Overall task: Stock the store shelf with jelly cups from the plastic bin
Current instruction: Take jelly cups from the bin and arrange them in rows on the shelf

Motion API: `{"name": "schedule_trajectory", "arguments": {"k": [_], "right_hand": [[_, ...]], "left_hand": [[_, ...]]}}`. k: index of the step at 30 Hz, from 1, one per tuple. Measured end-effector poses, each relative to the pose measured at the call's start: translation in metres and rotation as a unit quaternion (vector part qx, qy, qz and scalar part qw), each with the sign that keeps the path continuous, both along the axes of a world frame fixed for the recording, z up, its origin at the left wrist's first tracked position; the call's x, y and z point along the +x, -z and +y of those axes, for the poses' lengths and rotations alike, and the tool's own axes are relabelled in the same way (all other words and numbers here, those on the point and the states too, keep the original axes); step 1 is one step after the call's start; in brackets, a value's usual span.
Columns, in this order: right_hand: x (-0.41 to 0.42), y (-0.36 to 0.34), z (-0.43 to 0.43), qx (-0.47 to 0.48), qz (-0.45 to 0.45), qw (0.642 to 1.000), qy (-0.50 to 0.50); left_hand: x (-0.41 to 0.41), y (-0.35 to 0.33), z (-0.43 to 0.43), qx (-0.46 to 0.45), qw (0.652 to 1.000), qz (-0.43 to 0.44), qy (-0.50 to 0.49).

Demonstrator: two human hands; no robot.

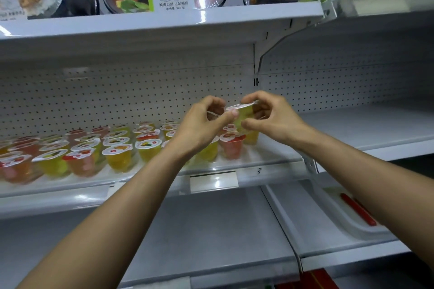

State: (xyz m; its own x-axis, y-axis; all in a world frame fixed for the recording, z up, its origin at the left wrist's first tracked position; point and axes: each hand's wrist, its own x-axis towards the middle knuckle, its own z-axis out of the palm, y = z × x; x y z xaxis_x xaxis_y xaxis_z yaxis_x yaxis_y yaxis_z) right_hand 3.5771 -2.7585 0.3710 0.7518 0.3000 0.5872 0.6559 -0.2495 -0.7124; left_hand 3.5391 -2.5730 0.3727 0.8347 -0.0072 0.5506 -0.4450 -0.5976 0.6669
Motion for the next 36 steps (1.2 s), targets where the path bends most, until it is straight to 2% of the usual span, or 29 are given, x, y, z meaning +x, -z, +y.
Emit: {"name": "schedule_trajectory", "arguments": {"k": [2, 5, 9, 19, 22, 25, 28, 32, 36], "right_hand": [[0.006, 0.006, -0.01, 0.001, 0.002, 0.998, 0.057], [0.012, 0.017, -0.021, -0.036, 0.028, 0.995, 0.09], [0.014, 0.034, -0.023, -0.1, 0.067, 0.988, 0.095], [0.017, 0.047, -0.026, -0.117, 0.067, 0.984, 0.113], [0.015, 0.047, -0.03, -0.162, 0.053, 0.977, 0.129], [0.001, 0.045, -0.035, -0.216, 0.001, 0.961, 0.171], [-0.031, 0.046, -0.04, -0.246, -0.095, 0.944, 0.2], [-0.079, 0.058, -0.035, -0.293, -0.197, 0.922, 0.161], [-0.113, 0.078, -0.014, -0.307, -0.21, 0.922, 0.107]], "left_hand": [[0.002, 0.008, 0.002, 0.118, 0.991, -0.026, -0.052], [0.003, 0.019, -0.001, 0.304, 0.94, -0.065, -0.14], [0.007, 0.027, -0.007, 0.379, 0.903, -0.069, -0.189], [0.009, 0.033, -0.013, 0.386, 0.898, -0.067, -0.199], [0.002, 0.03, -0.015, 0.38, 0.904, -0.056, -0.188], [-0.018, 0.027, -0.017, 0.342, 0.919, -0.075, -0.182], [-0.052, 0.034, -0.014, 0.283, 0.938, -0.111, -0.165], [-0.102, 0.059, -0.007, 0.239, 0.953, -0.1, -0.155], [-0.143, 0.087, 0.007, 0.238, 0.951, -0.048, -0.189]]}}
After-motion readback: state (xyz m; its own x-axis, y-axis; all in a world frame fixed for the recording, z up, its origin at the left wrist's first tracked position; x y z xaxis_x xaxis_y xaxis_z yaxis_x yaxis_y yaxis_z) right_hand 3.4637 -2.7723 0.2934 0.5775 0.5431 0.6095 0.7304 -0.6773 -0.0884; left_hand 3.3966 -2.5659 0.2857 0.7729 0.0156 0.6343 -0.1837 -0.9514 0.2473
